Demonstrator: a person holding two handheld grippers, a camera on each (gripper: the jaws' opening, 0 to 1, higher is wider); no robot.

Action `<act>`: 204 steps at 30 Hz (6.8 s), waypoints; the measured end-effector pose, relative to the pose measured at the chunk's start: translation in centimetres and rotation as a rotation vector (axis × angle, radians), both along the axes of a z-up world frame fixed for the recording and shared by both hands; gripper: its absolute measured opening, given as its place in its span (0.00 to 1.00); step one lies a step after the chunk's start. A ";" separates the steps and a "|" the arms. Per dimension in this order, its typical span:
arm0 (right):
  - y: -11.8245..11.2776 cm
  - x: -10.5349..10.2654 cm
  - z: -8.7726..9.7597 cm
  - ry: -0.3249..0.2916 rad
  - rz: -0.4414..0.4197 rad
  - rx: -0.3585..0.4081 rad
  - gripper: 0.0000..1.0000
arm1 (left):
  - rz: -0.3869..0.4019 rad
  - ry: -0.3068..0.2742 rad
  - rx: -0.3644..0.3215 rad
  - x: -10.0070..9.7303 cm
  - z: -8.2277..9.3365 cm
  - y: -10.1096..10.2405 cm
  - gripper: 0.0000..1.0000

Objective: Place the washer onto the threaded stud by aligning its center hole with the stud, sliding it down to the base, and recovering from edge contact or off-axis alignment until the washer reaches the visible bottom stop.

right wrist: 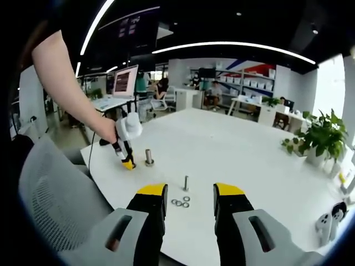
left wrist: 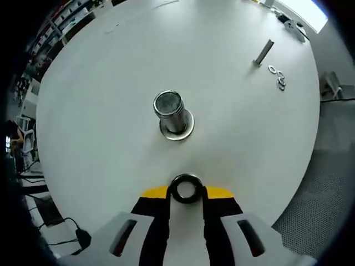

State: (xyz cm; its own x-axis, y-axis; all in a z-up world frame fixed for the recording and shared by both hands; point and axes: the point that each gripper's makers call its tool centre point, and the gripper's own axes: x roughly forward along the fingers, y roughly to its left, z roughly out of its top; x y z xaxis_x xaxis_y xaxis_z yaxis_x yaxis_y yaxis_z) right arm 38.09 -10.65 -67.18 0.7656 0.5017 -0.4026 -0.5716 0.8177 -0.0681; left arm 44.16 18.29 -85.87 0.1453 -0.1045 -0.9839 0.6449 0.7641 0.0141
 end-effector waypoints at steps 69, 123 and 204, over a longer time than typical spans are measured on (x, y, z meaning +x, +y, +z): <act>-0.2 0.1 -0.2 0.005 -0.009 -0.005 0.35 | -0.241 -0.215 -0.042 5.9 6.0 -4.1 0.19; -0.1 0.0 -0.6 0.020 0.000 -0.029 0.35 | -0.067 -0.240 -0.129 3.7 6.1 -4.5 0.29; 0.0 -1.0 -4.5 0.158 -0.019 -0.190 0.37 | 0.110 -0.689 -0.614 -9.3 17.9 -6.1 0.42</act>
State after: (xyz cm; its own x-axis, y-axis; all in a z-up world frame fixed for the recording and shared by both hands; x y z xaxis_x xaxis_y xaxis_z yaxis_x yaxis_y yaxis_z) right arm 37.11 -10.68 -71.64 0.6944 0.3916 -0.6037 -0.5721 0.8093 -0.1330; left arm 34.87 12.23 -68.00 0.7171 -0.5296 -0.4531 0.5681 0.8208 -0.0603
